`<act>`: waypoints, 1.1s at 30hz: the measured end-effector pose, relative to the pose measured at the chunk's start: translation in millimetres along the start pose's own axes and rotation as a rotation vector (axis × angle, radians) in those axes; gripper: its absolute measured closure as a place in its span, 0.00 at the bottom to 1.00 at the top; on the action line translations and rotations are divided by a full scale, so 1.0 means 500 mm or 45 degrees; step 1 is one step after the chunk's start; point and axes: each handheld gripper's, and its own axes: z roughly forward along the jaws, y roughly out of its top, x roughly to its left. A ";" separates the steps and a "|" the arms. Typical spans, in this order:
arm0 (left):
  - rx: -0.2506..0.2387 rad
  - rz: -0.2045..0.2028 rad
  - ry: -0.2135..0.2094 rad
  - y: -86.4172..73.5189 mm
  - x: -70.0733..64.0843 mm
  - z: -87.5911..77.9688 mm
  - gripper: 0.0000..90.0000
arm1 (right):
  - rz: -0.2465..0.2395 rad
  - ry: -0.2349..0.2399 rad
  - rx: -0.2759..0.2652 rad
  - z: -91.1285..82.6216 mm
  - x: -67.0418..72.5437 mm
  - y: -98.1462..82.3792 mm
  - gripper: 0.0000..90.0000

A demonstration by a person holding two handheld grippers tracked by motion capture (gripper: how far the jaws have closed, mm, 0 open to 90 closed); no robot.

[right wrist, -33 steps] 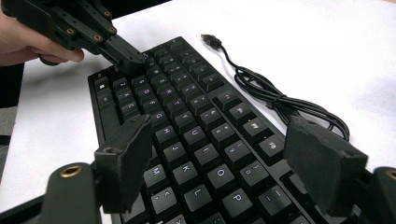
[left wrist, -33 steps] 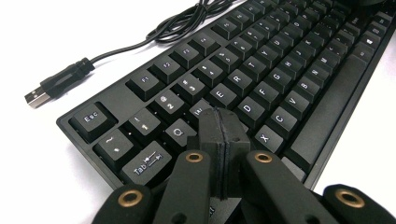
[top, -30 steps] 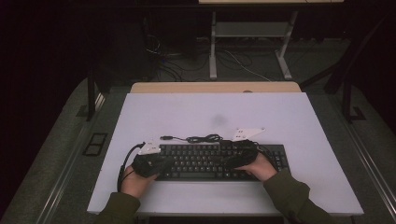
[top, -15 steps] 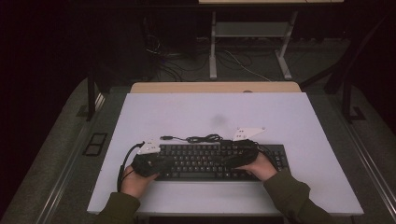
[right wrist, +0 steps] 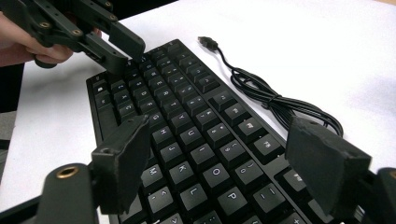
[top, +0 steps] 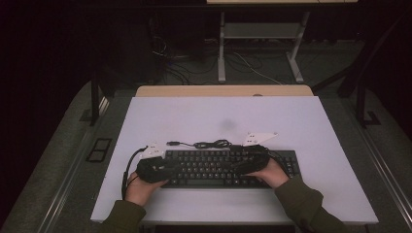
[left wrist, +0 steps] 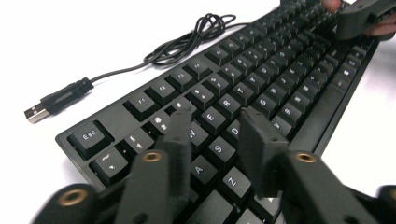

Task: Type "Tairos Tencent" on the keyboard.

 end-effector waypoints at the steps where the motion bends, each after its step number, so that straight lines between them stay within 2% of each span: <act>1: -0.007 -0.005 -0.005 0.001 -0.001 0.000 0.65 | 0.000 -0.003 -0.001 0.000 0.000 0.000 0.24; 5: -0.044 -0.007 -0.005 0.005 -0.006 -0.001 0.56 | 0.001 -0.007 -0.005 0.001 0.000 0.000 0.22; 10: -0.037 -0.016 -0.008 0.008 -0.011 0.007 0.40 | 0.011 -0.026 -0.005 0.000 -0.001 0.000 0.20; 16: -0.024 -0.027 0.001 0.012 -0.016 0.017 0.17 | 0.025 -0.028 -0.008 -0.001 -0.008 0.005 0.20; 20: -0.024 -0.037 -0.006 0.014 -0.018 0.020 0.10 | 0.036 -0.036 -0.009 0.000 -0.010 0.008 0.19; 25: -0.010 -0.043 -0.003 0.016 -0.022 0.028 0.01 | 0.011 -0.023 0.001 0.001 -0.010 0.016 0.19; 33: -0.018 -0.034 -0.006 0.020 -0.031 0.033 0.00 | 0.001 -0.014 0.007 0.012 -0.014 0.031 0.19</act>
